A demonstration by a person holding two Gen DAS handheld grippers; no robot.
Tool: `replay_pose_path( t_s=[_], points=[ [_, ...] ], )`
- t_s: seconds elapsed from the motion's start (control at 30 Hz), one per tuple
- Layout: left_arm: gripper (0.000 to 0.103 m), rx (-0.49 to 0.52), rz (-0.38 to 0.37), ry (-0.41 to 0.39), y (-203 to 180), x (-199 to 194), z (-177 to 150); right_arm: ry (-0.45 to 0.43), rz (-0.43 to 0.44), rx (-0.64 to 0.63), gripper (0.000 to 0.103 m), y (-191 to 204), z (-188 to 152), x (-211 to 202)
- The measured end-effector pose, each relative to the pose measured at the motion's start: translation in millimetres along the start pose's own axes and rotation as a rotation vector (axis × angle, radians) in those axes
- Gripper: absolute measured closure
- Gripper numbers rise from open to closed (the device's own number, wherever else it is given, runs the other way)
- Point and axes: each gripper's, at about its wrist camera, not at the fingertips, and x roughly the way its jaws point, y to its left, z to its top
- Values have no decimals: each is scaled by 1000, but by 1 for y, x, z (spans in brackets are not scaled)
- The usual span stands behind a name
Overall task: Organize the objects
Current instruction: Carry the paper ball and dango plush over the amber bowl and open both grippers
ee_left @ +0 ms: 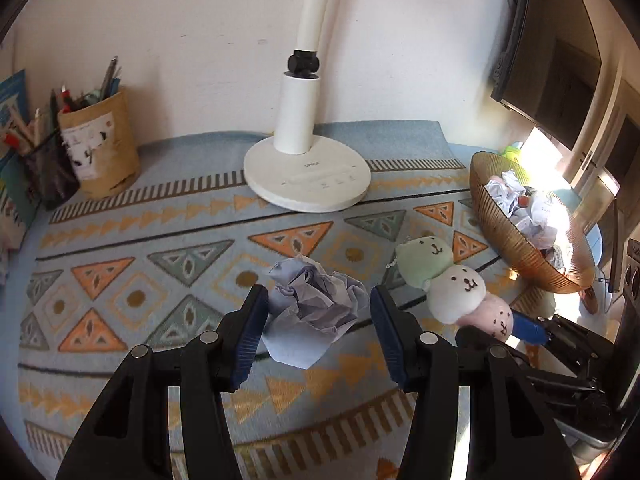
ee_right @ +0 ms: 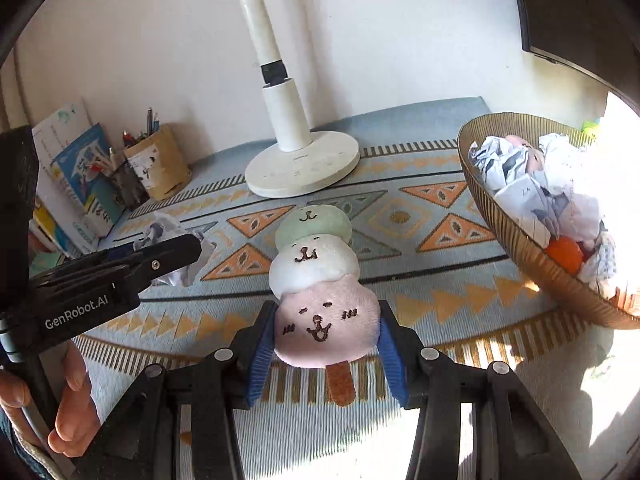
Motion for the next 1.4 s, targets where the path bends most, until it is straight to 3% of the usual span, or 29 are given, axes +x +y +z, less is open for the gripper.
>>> replay_pose_path(
  t_s=[0.17, 0.33, 0.4, 0.47, 0.6, 0.77, 0.87, 0.97, 1.03, 1.13, 1.23, 1.4],
  points=[
    [53, -161, 77, -32, 16, -38, -57, 54, 40, -25, 56, 0, -29, -3],
    [53, -181, 114, -25, 15, -34, -72, 97, 75, -12, 52, -2, -52, -6],
    [50, -172, 143, -33, 13, -31, -74, 116, 80, -3, 38, -5, -53, -6],
    [49, -165, 151, -38, 13, -30, -76, 109, 70, 2, 36, -7, -53, -9],
    [46, -155, 159, -45, 11, -31, -80, 106, 57, -18, 36, -3, -46, -5],
    [46, -138, 172, -49, 8, -32, -81, 131, -21, -115, 36, 13, -48, 9],
    [48, -135, 166, -54, 8, -33, -81, 116, -65, -174, 53, 21, -50, 12],
    [51, -117, 144, -60, 5, -34, -80, 107, -62, -204, 55, 23, -49, 11],
    [52, -104, 129, -60, 0, -35, -77, 100, -16, -173, 55, 17, -44, 3],
    [52, -92, 65, -79, -16, -41, -59, 25, 27, -117, 55, -1, -26, -28],
    [52, -4, 27, -144, -50, -50, -24, -110, 8, -64, 55, -30, 5, -74],
    [52, 128, -63, -207, -124, -36, 48, -334, -175, 38, 55, -97, 56, -138]
  ],
)
